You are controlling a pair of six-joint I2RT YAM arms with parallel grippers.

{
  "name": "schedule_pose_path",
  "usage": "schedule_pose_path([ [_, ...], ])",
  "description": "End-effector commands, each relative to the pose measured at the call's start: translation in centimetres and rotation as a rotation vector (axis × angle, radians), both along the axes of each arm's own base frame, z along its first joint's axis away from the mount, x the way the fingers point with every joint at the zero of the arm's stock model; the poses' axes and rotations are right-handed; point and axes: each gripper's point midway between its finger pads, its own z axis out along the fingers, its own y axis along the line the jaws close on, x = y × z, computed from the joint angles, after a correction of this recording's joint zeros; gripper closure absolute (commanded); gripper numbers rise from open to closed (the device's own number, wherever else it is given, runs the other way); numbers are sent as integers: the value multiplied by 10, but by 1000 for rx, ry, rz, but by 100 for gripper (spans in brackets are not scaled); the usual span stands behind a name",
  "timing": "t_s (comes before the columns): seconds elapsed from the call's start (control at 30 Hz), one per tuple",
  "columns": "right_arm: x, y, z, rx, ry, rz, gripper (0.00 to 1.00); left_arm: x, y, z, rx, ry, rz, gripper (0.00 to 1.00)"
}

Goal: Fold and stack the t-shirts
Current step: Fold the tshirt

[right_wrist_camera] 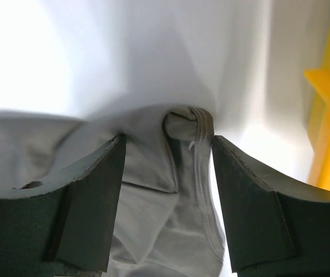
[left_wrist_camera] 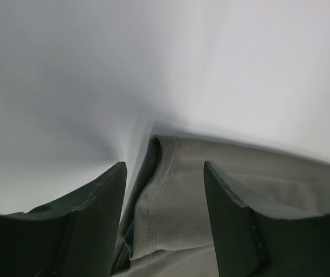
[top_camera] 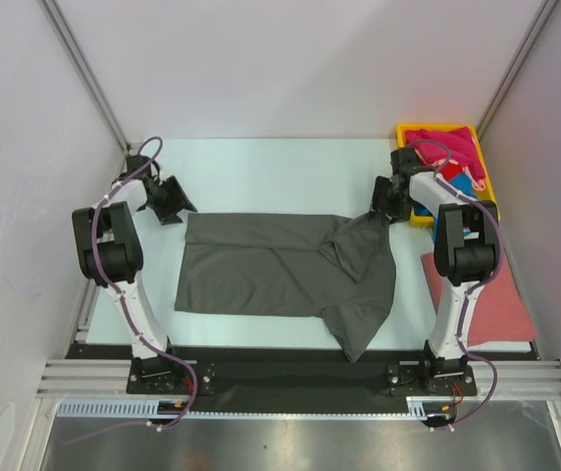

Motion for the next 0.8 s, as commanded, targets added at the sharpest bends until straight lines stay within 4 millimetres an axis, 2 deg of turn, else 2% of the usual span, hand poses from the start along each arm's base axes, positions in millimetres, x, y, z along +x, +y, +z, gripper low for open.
schedule_pose_path([
  [0.0,27,7,14,57,-69,0,35,-1,3,29,42,-59,-18,38],
  [0.03,28,9,15,63,-71,3,37,-3,2,26,40,-54,-23,40],
  [0.07,28,10,15,70,-65,3,39,-4,1,25,32,-50,-29,50],
  [0.17,23,12,20,80,-43,5,43,-15,-5,20,-1,-14,-36,62],
  [0.2,20,11,21,78,-42,5,43,-20,-9,20,-6,-5,-40,62],
  [0.23,19,11,30,77,-64,7,42,-30,-12,15,-11,16,-37,60],
  [0.27,14,9,28,73,-55,2,41,-33,-13,24,1,-8,-38,59],
  [0.33,9,9,38,82,-61,-9,40,-44,-17,22,25,8,-32,58],
  [0.37,8,10,40,93,-62,-12,40,-46,-19,28,32,-8,-31,56],
  [0.43,6,19,46,134,-63,2,39,-53,-20,29,41,2,-2,52],
  [0.47,6,24,49,146,-71,13,38,-52,-20,38,46,-29,3,50],
  [0.53,6,26,48,153,-74,20,38,-56,-16,39,69,-36,24,46],
  [0.63,6,25,39,155,-56,25,40,-48,-14,46,86,-68,11,44],
  [0.7,6,24,34,159,-44,29,44,-44,-16,37,71,-45,-6,48],
  [0.77,7,23,32,159,-42,26,46,-34,-17,39,60,-59,-23,52],
])
